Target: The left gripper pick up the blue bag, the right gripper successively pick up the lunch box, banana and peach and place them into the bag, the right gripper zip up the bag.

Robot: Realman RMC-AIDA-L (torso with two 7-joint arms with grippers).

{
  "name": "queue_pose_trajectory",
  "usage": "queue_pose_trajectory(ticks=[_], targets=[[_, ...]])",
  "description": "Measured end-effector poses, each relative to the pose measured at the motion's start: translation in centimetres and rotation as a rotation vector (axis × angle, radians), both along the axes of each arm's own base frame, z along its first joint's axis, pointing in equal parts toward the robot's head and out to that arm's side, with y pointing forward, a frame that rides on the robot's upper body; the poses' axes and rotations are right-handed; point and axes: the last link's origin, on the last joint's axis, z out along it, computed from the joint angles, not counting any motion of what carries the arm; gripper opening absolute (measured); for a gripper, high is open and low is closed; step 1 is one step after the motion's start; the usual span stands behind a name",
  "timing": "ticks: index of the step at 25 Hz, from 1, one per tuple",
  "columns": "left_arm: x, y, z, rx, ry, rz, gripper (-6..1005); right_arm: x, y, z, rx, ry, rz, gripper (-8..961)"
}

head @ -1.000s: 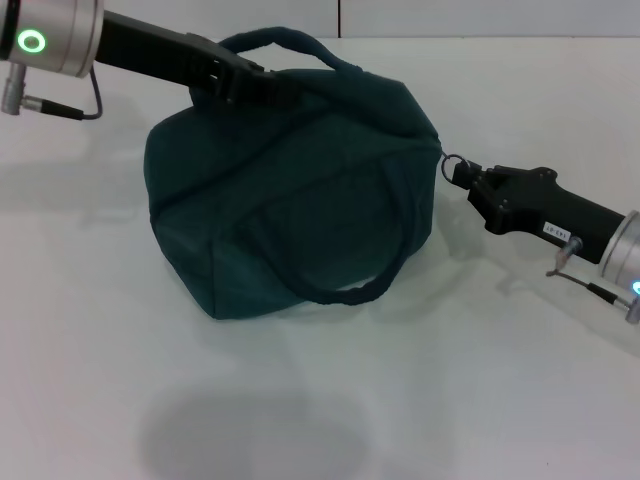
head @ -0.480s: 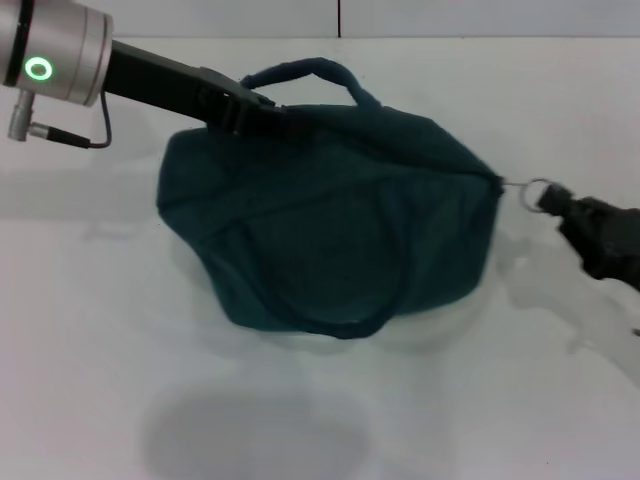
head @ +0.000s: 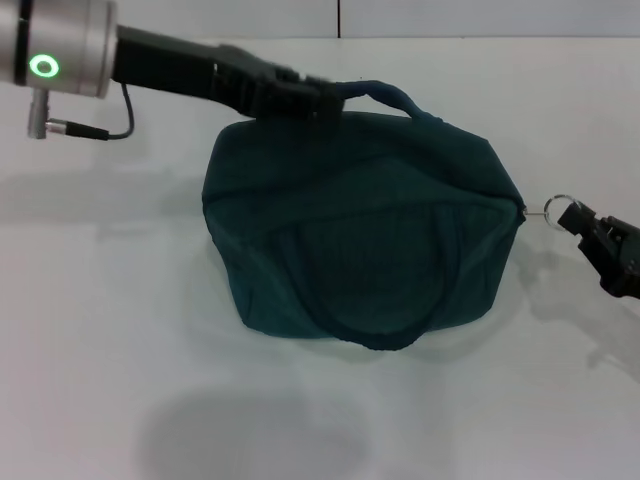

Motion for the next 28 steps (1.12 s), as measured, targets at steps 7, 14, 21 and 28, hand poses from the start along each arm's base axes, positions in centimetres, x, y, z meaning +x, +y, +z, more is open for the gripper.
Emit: queue_pose_trajectory(ticks=[7,14,21,28], targets=[[-1.9,-1.4,2.1,0.154,-0.190,-0.062,309,0.1,0.0,-0.3,-0.014,-0.022,0.000,39],[-5.2,-3.6,3.0,0.294,-0.301,-0.039,418,0.6,0.0,0.5,0.057,-0.040,-0.003,162],[-7.7,-6.2,2.5,0.417,-0.310,-0.087,725,1.0,0.0,2.8,0.199,-0.012,-0.015,408],[-8.6,-8.3,0.6,0.396,-0.357,-0.148,832,-1.9,-0.2,6.5,0.324,0.065,0.240,692]])
